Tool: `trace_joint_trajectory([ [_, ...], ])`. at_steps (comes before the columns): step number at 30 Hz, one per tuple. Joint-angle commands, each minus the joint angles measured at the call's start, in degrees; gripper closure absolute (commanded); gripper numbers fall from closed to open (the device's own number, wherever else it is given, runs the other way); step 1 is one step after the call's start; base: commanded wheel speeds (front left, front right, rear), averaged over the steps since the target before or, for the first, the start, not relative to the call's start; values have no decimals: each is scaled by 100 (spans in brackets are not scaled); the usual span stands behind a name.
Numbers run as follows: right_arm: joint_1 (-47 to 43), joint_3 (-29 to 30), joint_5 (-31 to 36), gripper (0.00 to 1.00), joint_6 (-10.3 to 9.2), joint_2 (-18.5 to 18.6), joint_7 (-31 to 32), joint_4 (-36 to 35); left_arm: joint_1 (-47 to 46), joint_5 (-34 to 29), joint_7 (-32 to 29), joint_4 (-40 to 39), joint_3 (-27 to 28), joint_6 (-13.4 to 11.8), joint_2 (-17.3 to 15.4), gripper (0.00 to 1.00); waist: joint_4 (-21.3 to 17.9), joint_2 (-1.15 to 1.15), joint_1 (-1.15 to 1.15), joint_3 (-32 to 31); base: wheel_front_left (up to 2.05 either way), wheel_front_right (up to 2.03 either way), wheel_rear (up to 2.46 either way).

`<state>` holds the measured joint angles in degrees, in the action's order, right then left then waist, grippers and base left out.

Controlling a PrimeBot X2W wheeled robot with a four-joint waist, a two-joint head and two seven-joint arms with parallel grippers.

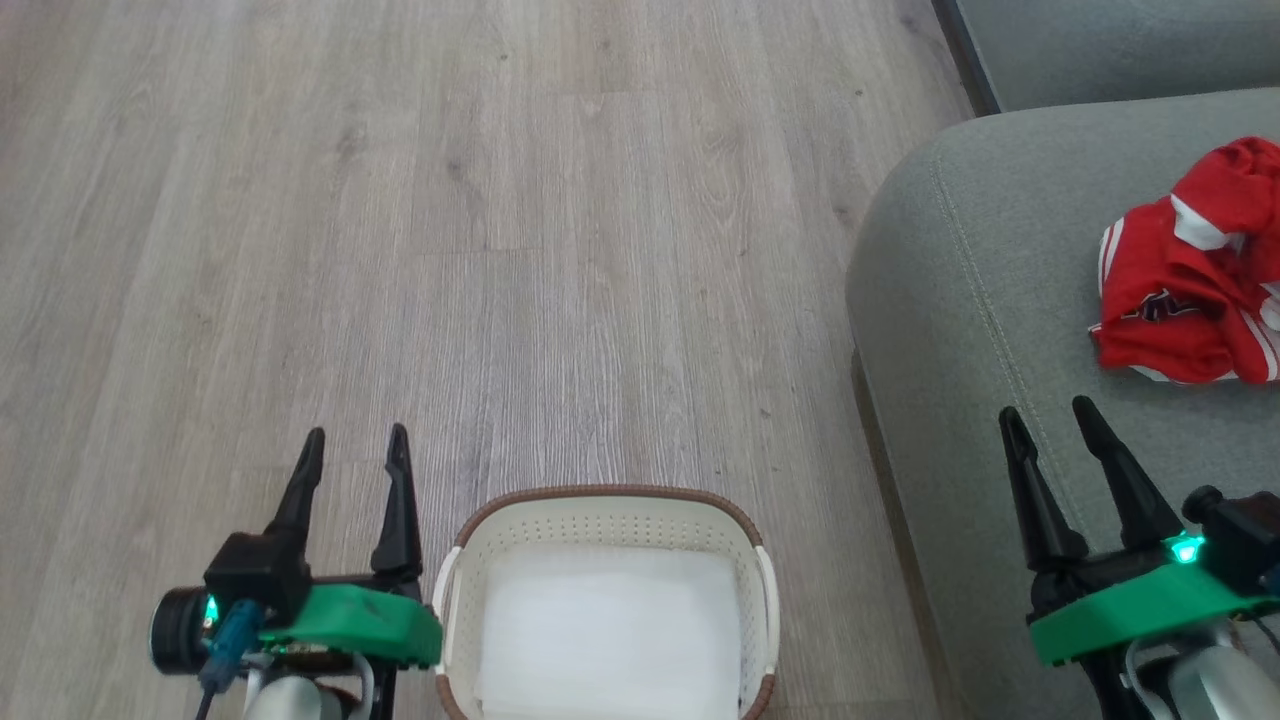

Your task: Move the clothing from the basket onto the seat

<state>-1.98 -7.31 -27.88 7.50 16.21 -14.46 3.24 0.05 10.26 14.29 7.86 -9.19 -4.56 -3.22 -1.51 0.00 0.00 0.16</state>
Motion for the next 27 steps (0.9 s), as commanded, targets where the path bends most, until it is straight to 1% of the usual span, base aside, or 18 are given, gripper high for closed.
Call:
trace_joint_trajectory([
  [1,162,-92,19,0,-1,102,-53,-159,-181,-71,71,-157,218,4,16,0,1,0,0,-2,0,0,0],
  [7,178,-115,4,0,-1,101,-53,-132,-186,-53,71,-103,241,35,26,0,-2,0,0,-18,0,0,0],
  [8,182,-117,2,0,-1,100,-53,-127,-177,-20,71,-84,233,73,28,0,-5,0,0,-22,0,0,0],
  [9,2,-24,-1,100,0,0,0,45,1,10,0,102,42,77,14,100,-5,0,0,-23,0,0,0],
  [13,-72,-97,-24,100,1,-62,16,351,130,34,-22,432,28,107,19,100,-5,0,0,-26,0,0,0],
  [27,26,33,-777,100,1,-177,221,432,44,961,-247,457,194,230,14,100,13,0,0,-23,0,0,0],
])
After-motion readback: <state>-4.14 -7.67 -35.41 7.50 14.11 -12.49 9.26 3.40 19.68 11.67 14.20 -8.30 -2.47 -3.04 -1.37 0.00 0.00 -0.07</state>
